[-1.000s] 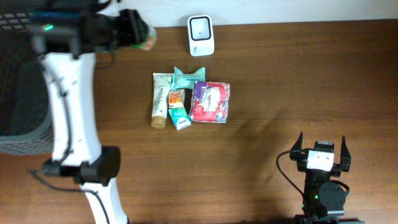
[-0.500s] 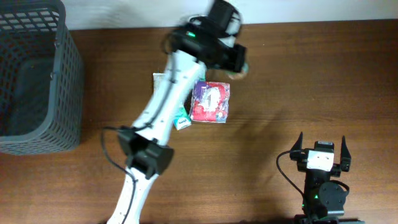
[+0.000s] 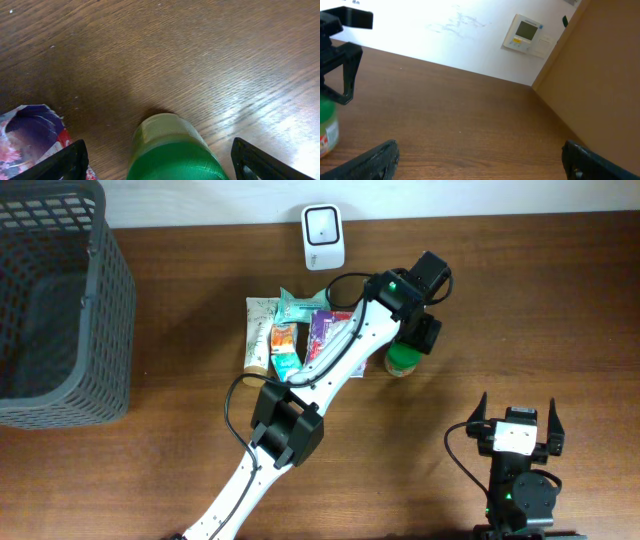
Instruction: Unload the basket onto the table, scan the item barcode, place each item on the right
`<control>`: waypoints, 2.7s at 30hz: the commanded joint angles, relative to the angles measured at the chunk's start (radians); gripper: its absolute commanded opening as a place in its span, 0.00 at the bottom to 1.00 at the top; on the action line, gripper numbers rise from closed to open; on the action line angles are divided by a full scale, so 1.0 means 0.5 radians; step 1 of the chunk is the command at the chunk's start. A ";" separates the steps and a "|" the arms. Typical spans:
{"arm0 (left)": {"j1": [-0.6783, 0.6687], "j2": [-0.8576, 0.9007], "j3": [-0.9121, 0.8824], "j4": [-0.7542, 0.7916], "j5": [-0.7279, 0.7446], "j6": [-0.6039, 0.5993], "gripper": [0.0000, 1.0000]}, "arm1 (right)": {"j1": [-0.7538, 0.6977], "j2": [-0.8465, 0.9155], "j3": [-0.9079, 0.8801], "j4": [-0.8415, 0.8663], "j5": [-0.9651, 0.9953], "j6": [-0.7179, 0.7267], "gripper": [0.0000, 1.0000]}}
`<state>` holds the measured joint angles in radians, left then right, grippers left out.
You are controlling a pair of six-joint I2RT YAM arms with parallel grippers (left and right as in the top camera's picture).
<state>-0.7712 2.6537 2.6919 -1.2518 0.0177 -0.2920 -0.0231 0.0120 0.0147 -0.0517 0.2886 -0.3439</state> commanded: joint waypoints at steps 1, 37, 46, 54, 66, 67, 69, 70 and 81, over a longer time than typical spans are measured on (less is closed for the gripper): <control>0.010 -0.013 0.124 -0.010 -0.128 0.005 0.91 | -0.009 -0.011 -0.018 -0.002 0.023 0.001 0.99; 1.209 -0.646 0.785 -0.872 0.369 -0.193 0.99 | -0.009 -0.011 -0.018 -0.002 0.023 0.001 0.99; 1.209 -0.646 0.785 -0.872 0.340 -0.193 0.99 | -0.009 -0.011 -0.018 -0.002 0.023 0.001 0.99; 1.209 -0.646 0.785 -0.872 0.262 -0.192 0.99 | -0.009 -0.011 -0.018 -0.002 0.023 0.001 0.99; 1.190 -0.646 0.768 -0.872 0.216 0.012 0.99 | -0.009 -0.011 -0.018 -0.002 0.023 0.001 0.99; 1.194 -0.646 0.768 -0.872 0.130 0.011 0.99 | -0.009 -0.011 -0.018 -0.002 0.023 0.001 0.99; 1.200 -0.646 0.768 -0.872 0.008 0.011 0.99 | -0.009 -0.011 -0.018 -0.002 0.023 0.001 0.99; 1.205 -0.646 0.768 -0.872 -0.040 0.011 0.99 | -0.009 -0.011 -0.018 -0.002 0.023 0.001 0.99; 1.213 -0.636 0.721 -0.872 -0.290 -0.008 0.99 | -0.009 -0.011 -0.018 -0.002 0.023 0.001 0.99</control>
<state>-0.1703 2.3413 3.0768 -1.6863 -0.0978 -0.3061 -0.0231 0.0120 0.0147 -0.0517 0.2890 -0.3447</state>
